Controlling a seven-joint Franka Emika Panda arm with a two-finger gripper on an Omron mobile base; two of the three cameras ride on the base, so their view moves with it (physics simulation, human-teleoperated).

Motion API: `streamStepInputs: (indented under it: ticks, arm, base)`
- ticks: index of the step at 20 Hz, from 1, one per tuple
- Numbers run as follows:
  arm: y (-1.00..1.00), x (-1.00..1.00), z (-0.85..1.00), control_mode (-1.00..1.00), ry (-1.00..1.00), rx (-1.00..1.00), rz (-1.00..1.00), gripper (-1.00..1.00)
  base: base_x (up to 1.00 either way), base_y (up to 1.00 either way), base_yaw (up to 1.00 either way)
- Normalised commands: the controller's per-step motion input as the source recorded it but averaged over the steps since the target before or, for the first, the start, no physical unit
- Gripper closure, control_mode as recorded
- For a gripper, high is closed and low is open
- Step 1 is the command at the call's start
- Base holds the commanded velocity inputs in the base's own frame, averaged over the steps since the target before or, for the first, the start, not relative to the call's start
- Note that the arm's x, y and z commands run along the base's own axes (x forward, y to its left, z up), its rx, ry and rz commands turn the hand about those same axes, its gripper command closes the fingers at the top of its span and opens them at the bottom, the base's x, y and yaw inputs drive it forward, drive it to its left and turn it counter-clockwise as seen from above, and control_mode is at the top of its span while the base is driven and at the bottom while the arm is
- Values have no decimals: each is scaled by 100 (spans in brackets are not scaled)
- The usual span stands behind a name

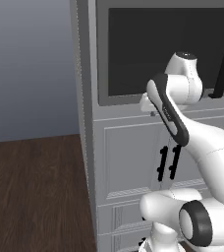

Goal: Open the microwave, place the bowl with waffle inside the microwave, then close the microwave door and turn it on.

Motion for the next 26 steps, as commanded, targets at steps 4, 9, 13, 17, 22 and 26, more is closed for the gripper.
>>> streamStepInputs:
  ticks: [4,9,13,17,22,26]
  arm:
    - [-1,-1,0,-100,3,0,0,-100]
    - [-3,-8,-4,-100,6,-3,0,-100]
    - [-55,-29,20,-100,-27,0,10,-100]
    - [-96,-44,76,-100,-53,-3,9,-100]
    - [-74,-20,100,-100,-55,-9,8,-100]
    - [-53,0,83,-100,-45,-7,2,-100]
  base:
    - [0,0,0]
    - [0,0,0]
    - [0,0,0]
    - [0,0,0]
    - [0,0,0]
    - [0,0,0]
